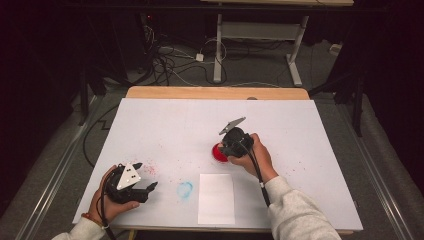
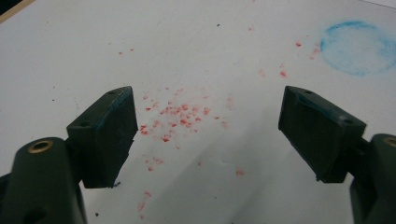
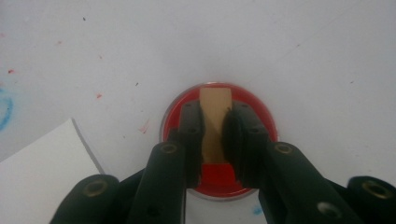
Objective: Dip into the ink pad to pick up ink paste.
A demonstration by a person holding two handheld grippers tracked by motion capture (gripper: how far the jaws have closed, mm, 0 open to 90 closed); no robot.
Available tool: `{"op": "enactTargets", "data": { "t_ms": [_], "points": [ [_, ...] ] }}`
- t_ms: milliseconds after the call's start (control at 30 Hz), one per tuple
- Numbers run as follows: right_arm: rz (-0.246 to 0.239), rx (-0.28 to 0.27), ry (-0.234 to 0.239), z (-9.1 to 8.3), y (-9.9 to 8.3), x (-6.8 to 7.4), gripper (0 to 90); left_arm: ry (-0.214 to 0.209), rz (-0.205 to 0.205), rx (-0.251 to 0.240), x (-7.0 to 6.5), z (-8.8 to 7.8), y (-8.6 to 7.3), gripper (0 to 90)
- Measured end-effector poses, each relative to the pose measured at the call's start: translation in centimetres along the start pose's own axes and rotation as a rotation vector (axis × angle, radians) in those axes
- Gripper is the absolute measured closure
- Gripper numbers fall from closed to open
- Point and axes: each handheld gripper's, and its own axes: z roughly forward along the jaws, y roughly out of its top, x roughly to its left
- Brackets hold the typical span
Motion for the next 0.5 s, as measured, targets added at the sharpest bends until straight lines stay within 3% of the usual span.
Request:
{"op": "enactTargets", "data": {
  "t_ms": [200,500],
  "points": [
    [-0.006,0.040,0.010,1.2,-0.4,0.2,76.5,-0.003,0.002,0.002,0.0,0.0,0.0,18.9],
    [0.004,0.031,0.016,1.4,-0.7,0.2,76.6,-0.008,0.009,0.004,-0.2,0.1,0.0,18.8]
  ]
}}
